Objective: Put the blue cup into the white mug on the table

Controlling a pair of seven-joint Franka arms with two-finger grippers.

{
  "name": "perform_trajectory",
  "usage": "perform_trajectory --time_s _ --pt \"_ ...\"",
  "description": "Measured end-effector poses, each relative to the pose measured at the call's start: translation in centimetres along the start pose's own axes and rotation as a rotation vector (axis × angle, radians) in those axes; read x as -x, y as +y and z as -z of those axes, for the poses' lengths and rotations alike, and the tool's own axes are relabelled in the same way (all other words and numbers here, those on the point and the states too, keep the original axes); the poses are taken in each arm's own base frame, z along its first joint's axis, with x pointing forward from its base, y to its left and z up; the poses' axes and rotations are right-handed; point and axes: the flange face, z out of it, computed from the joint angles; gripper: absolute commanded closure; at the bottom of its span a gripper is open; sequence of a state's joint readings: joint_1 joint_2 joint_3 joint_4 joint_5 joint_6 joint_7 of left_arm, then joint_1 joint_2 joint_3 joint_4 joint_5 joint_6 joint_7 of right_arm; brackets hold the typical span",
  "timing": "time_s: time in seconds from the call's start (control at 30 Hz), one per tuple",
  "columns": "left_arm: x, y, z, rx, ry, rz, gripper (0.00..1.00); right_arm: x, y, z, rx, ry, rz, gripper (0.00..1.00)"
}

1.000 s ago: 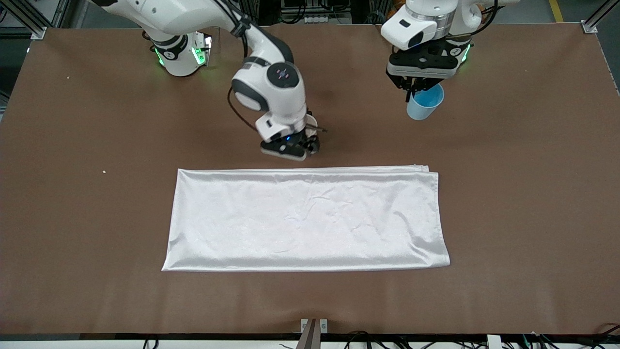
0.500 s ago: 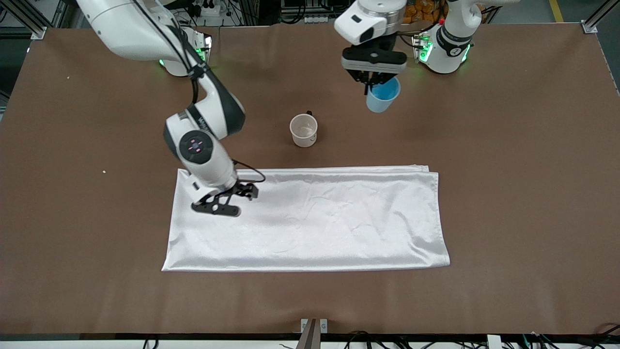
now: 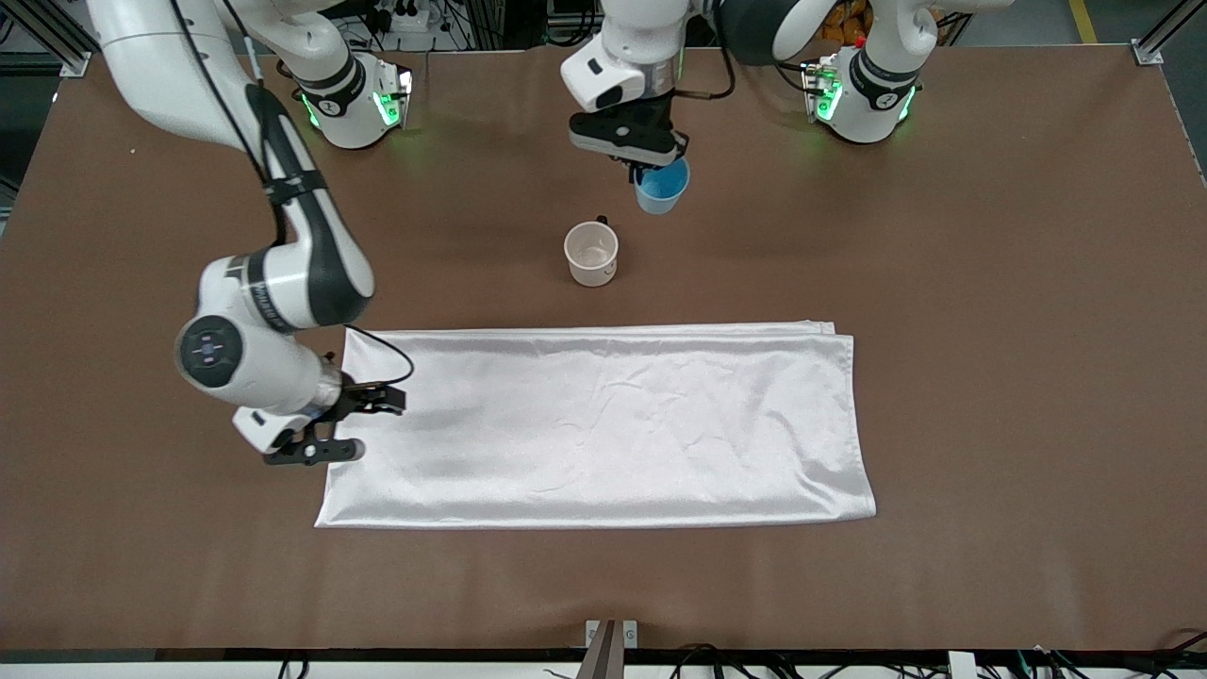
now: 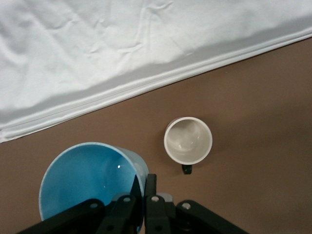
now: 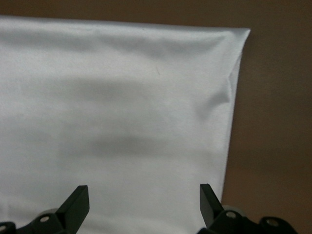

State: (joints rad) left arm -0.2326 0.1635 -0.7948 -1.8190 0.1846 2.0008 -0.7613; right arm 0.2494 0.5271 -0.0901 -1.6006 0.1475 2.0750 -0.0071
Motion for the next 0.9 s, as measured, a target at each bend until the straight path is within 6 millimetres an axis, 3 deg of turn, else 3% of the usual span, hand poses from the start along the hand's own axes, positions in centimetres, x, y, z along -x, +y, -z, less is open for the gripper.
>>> perform_trajectory --time_s 0.13,0.33,0.57,0.73,0.9 --pt "-0.5 1.5 -1.8 0.025 0.006 -0.029 1.00 0.3 3.2 2.9 -0.010 -0.020 0.042 0.00" --pt "-0.8 3.4 -4.3 0.045 0.021 -0.082 1.00 2.1 4.8 8.5 -0.026 -0.040 0.088 0.00" --pt "-0.2 6.0 -7.2 0.034 0.046 -0.131 1.00 5.1 6.8 15.9 -0.033 -0.024 0.092 0.00" --pt "-0.1 7.1 -9.2 0.024 0.050 -0.165 1.00 7.9 9.3 21.6 0.005 0.019 0.073 0.00" --pt "0.3 7.9 -11.0 0.013 0.047 -0.203 1.00 10.5 12.0 25.7 0.042 0.052 0.039 0.00"
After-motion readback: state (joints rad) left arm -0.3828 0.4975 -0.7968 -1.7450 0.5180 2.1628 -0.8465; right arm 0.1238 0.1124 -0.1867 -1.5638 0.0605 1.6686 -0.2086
